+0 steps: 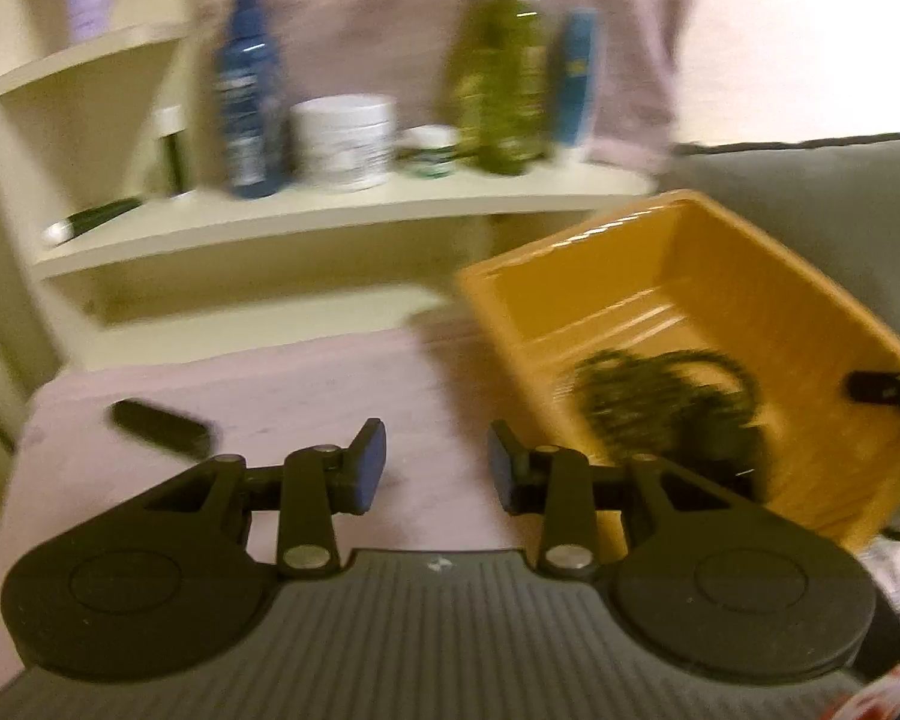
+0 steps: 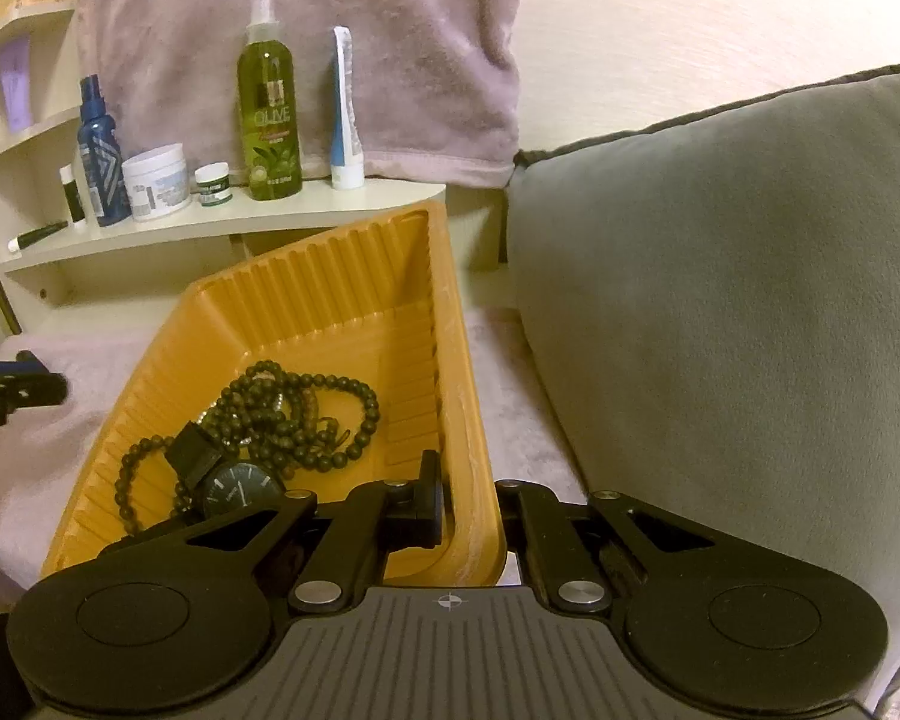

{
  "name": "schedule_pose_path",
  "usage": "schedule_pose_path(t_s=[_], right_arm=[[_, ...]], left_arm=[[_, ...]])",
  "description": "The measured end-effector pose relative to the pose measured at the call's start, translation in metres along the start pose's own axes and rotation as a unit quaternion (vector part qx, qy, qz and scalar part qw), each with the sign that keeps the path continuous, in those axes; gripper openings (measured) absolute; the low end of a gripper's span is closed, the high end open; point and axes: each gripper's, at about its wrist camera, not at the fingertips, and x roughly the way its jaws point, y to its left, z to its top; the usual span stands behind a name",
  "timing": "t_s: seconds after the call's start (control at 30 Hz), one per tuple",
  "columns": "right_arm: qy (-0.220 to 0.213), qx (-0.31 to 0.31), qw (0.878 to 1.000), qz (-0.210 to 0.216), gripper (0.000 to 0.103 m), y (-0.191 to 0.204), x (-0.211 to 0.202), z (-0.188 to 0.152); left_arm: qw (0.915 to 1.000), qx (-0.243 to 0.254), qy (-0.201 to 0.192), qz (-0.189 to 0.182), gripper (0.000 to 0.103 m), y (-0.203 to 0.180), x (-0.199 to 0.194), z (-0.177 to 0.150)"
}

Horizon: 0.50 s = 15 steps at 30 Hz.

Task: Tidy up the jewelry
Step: 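Carry the black square watch into the orange tray and open the left tool, then grasp the black cylindrical case on the towel with the left tool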

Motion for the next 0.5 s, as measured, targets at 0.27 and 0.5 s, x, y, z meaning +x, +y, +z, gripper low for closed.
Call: schedule_pose_path(t_s=[0.27, 0.5], right_arm=[[0.004, -0.005, 1.000, -0.005, 0.006, 0.001, 0.002, -0.001], [0.009, -0.004, 1.000, 0.000, 0.006, -0.003, 0.004, -0.001]], left_arm=[[0.9984, -0.008, 0.011, 0.055, 0.054, 0.052, 0.001, -0.009], [0.9979, -0.008, 0.010, 0.063, 0.081, 0.075, 0.003, -0.012]])
